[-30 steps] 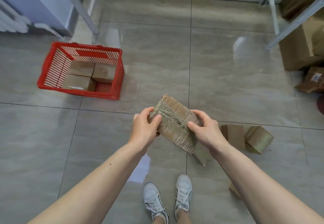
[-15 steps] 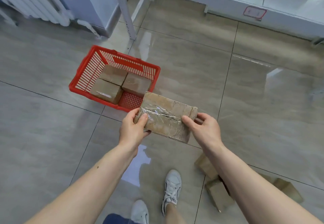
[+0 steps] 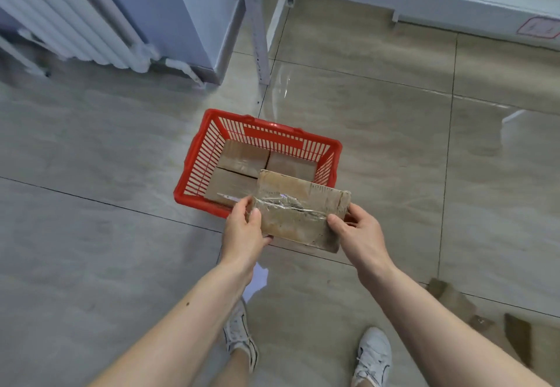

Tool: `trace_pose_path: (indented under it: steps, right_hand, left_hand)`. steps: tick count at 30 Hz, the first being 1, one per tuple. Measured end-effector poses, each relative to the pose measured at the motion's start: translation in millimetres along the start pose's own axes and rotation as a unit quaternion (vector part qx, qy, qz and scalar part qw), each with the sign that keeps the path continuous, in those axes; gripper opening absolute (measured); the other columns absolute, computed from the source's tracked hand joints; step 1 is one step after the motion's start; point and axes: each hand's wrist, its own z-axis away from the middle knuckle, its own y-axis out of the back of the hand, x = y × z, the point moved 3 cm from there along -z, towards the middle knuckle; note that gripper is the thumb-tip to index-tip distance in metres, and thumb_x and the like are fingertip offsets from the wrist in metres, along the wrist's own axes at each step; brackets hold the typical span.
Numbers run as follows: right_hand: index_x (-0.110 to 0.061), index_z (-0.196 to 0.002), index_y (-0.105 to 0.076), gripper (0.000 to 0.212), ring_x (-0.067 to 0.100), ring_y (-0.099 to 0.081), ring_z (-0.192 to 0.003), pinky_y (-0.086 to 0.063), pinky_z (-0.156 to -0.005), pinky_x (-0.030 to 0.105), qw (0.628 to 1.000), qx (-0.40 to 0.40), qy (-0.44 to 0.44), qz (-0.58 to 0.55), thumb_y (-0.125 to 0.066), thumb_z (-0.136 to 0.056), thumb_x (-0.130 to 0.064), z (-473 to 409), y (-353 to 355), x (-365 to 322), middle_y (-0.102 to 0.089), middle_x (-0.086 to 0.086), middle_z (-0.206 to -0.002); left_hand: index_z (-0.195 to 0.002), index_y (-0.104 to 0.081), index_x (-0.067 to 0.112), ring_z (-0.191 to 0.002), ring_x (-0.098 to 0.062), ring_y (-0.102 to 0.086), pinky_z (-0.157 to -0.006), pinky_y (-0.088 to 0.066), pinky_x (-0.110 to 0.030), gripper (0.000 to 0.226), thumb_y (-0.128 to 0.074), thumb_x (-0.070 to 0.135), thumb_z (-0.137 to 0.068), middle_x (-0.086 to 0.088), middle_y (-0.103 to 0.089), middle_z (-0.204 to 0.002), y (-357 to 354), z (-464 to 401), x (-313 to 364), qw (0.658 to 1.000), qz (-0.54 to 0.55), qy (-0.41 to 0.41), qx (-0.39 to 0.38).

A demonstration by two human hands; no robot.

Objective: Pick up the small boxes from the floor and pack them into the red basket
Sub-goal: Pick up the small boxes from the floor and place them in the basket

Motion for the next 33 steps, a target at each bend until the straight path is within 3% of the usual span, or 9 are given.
trace_pose_path:
  steps: [3,6,8,13,17,20,25,30,33]
  right_hand:
    - [-0.031,-0.103,-0.067,0.025,0.017,-0.068,-0.093,-0.057,-0.09,0.041,0.997,0.056,-0.032,-0.043,-0.062,-0.089,-0.011,-12,-33,10,-0.073,-0.001,-0.1]
    - [-0.02,-0.124,-0.056,0.037,0.02,-0.065,-0.103,-0.053,-0.096,0.046,0.991,0.105,-0.068,-0.052,-0.064,-0.088,-0.014,-30,-59,31,-0.066,0.0,-0.111]
    - [-0.018,-0.125,-0.054,0.037,0.018,-0.064,-0.102,-0.053,-0.096,0.044,0.989,0.114,-0.083,-0.048,-0.061,-0.089,-0.012,-44,-73,44,-0.064,-0.002,-0.111]
    - [-0.017,-0.131,-0.054,0.038,0.015,-0.061,-0.103,-0.051,-0.095,0.036,0.989,0.087,-0.11,-0.046,-0.052,-0.094,-0.012,-92,-102,72,-0.064,-0.001,-0.117]
    - [-0.023,-0.131,-0.058,0.042,0.018,-0.062,-0.113,-0.05,-0.102,0.044,0.989,0.047,-0.138,-0.04,-0.051,-0.091,-0.03,-137,-123,100,-0.065,-0.004,-0.124]
    - [-0.026,-0.135,-0.056,0.06,0.021,-0.059,-0.12,-0.047,-0.104,0.046,0.985,0.05,-0.165,-0.005,-0.047,-0.082,-0.054,-166,-133,120,-0.062,-0.006,-0.132]
    - [-0.016,-0.149,-0.04,0.076,0.028,-0.044,-0.138,-0.035,-0.114,0.047,0.973,0.034,-0.226,0.019,-0.041,-0.088,-0.061,-210,-155,160,-0.047,0.004,-0.151]
    - [-0.023,-0.149,-0.039,0.114,0.028,-0.045,-0.138,-0.035,-0.114,0.05,0.959,0.018,-0.281,-0.04,-0.034,-0.055,-0.088,-246,-178,187,-0.046,0.002,-0.152]
    - [-0.03,-0.148,-0.039,0.116,0.026,-0.047,-0.136,-0.035,-0.114,0.05,0.958,0.002,-0.279,-0.072,-0.034,-0.05,-0.092,-258,-184,200,-0.047,-0.001,-0.15]
  left_hand:
    - [-0.122,-0.044,0.029,-0.091,-0.006,-0.055,-0.083,-0.057,-0.04,0.027,-0.039,0.011,-0.101,0.006,-0.053,-0.108,12,-31,-3,0.998,-0.052,0.003,-0.026]
    - [-0.128,-0.042,0.026,-0.085,-0.002,-0.049,-0.075,-0.046,-0.028,0.031,-0.042,0.012,-0.101,0.007,-0.054,-0.106,17,-60,-13,0.989,-0.137,-0.014,-0.049]
    - [-0.133,-0.041,0.024,-0.093,-0.006,-0.051,-0.078,-0.04,-0.027,0.035,-0.042,0.012,-0.1,0.004,-0.055,-0.112,19,-79,-22,0.983,-0.167,-0.007,-0.071]
    - [-0.145,-0.04,0.013,-0.13,-0.024,-0.042,-0.109,-0.035,-0.036,0.046,-0.045,0.019,-0.099,-0.009,-0.038,-0.146,13,-138,-49,0.958,-0.277,0.002,-0.069]
    - [-0.15,-0.032,0.014,-0.141,-0.03,-0.033,-0.116,-0.029,-0.048,0.054,-0.045,0.026,-0.099,-0.01,-0.034,-0.153,-6,-183,-74,0.94,-0.331,0.002,-0.086]
    - [-0.15,-0.033,0.016,-0.14,-0.032,-0.035,-0.114,-0.031,-0.05,0.054,-0.043,0.028,-0.098,-0.009,-0.041,-0.151,-20,-215,-94,0.93,-0.351,0.011,-0.105]
    - [-0.151,-0.031,0.014,-0.141,-0.036,-0.033,-0.116,-0.029,-0.045,0.054,-0.038,0.032,-0.101,-0.013,-0.039,-0.153,-31,-259,-128,0.895,-0.424,0.053,-0.129]
    - [-0.145,-0.038,0.009,-0.139,-0.036,-0.035,-0.114,-0.031,-0.041,0.05,-0.039,0.034,-0.101,-0.014,-0.028,-0.153,-42,-295,-144,0.875,-0.462,0.068,-0.126]
    - [-0.149,-0.035,0.012,-0.14,-0.037,-0.034,-0.114,-0.031,-0.044,0.054,-0.039,0.035,-0.101,-0.016,-0.033,-0.153,-47,-310,-154,0.863,-0.481,0.072,-0.134]
